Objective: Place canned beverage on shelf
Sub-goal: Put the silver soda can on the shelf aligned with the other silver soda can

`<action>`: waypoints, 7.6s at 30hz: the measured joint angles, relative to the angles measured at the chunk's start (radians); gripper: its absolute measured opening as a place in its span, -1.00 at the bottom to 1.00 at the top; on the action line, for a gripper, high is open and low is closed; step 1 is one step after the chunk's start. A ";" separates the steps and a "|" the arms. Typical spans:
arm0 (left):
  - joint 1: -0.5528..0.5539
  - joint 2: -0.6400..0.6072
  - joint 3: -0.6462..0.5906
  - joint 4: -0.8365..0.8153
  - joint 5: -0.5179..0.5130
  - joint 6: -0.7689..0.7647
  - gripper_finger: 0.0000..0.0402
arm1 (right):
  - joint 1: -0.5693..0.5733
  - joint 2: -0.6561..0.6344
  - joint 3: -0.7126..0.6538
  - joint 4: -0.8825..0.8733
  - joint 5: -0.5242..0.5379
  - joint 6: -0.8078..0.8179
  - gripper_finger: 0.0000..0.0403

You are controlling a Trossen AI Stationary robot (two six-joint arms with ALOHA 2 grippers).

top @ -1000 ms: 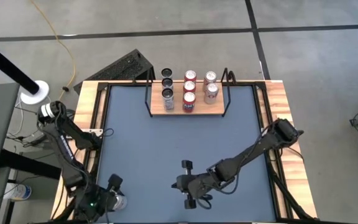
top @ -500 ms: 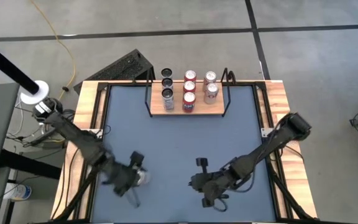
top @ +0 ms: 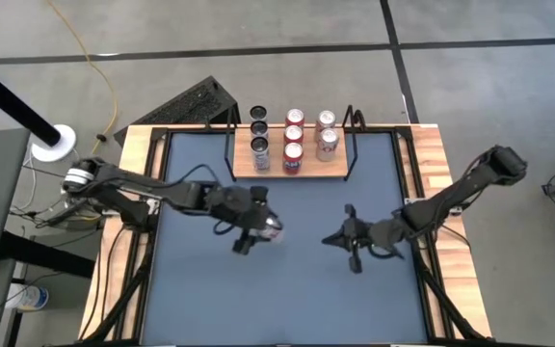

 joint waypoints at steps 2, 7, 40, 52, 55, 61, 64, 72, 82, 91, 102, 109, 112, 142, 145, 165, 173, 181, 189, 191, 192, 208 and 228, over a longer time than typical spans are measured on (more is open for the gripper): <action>0.027 0.060 0.076 -0.020 0.004 0.039 0.41 | -0.021 -0.053 -0.036 -0.011 0.002 0.000 -1.00; 0.099 0.209 0.261 -0.063 0.003 0.113 0.41 | -0.072 -0.161 -0.053 -0.127 0.008 0.000 -1.00; 0.266 0.746 0.915 -0.318 0.177 0.251 0.43 | -0.379 -0.262 0.074 -0.734 -0.030 -0.196 -1.00; 0.297 0.746 0.839 -0.318 0.243 0.232 0.44 | -0.535 -0.262 0.134 -0.745 -0.107 -0.431 -1.00; 0.296 0.746 0.820 -0.324 0.245 0.249 0.45 | -0.574 -0.259 0.134 -0.745 -0.145 -0.448 -1.00; 0.288 0.744 0.783 -0.312 0.231 0.252 0.60 | -0.607 -0.259 0.134 -0.745 -0.168 -0.457 -1.00; 0.279 0.741 0.785 -0.301 0.204 0.266 0.68 | -0.606 -0.259 0.134 -0.744 -0.169 -0.457 -1.00; 0.259 0.740 0.791 -0.312 0.175 0.306 0.73 | -0.606 -0.259 0.134 -0.744 -0.194 -0.438 -1.00; 0.265 0.737 0.896 -0.341 0.182 0.318 0.73 | -0.606 -0.259 0.134 -0.731 -0.194 -0.429 -1.00; 0.268 0.578 0.978 -0.585 -0.144 0.258 0.73 | -0.607 -0.207 0.138 -0.571 -0.252 -0.419 -1.00; 0.293 0.093 0.486 -0.572 -0.268 0.047 0.57 | -0.605 -0.026 0.303 -0.589 -0.273 -0.421 -1.00; 0.257 -0.383 -0.024 -0.296 -0.286 -0.070 0.46 | -0.605 0.072 0.422 -0.683 -0.273 -0.434 -1.00; 0.245 -0.608 -0.252 -0.121 -0.251 -0.095 0.44 | -0.605 0.090 0.451 -0.703 -0.272 -0.441 -1.00; 0.246 -1.435 -1.065 0.340 -0.112 -0.331 0.34 | -0.605 0.087 0.461 -0.674 -0.293 -0.299 -0.71; 0.246 -1.434 -1.064 0.308 -0.123 -0.336 0.34 | -0.604 0.087 0.461 -0.676 -0.301 -0.275 -0.48; 0.246 -1.429 -1.058 0.206 -0.120 -0.332 0.34 | -0.583 0.238 0.607 -0.869 -0.400 -0.209 0.55; 0.246 -1.429 -1.057 0.205 -0.120 -0.332 0.34 | -0.601 0.449 0.790 -1.078 -0.399 -0.220 0.55; 0.246 -1.429 -1.057 0.204 -0.120 -0.332 0.34 | -0.600 0.546 0.873 -1.139 -0.400 -0.220 0.55; 0.246 -1.429 -1.057 0.203 -0.120 -0.332 0.34 | -0.600 0.548 0.873 -1.137 -0.403 -0.177 0.55; 0.246 -1.429 -1.057 0.203 -0.120 -0.332 0.34 | -0.600 0.556 0.869 -1.128 -0.403 -0.175 0.55; 0.246 -1.429 -1.057 0.203 -0.120 -0.332 0.34 | -0.599 0.562 0.863 -1.122 -0.403 -0.175 0.55; 0.246 -1.429 -1.056 0.202 -0.112 -0.332 0.34 | -0.600 0.612 0.842 -1.100 -0.398 -0.219 0.46; 0.246 -1.429 -1.056 0.202 -0.112 -0.332 0.34 | -0.649 0.454 0.838 -1.131 -0.399 -0.394 0.27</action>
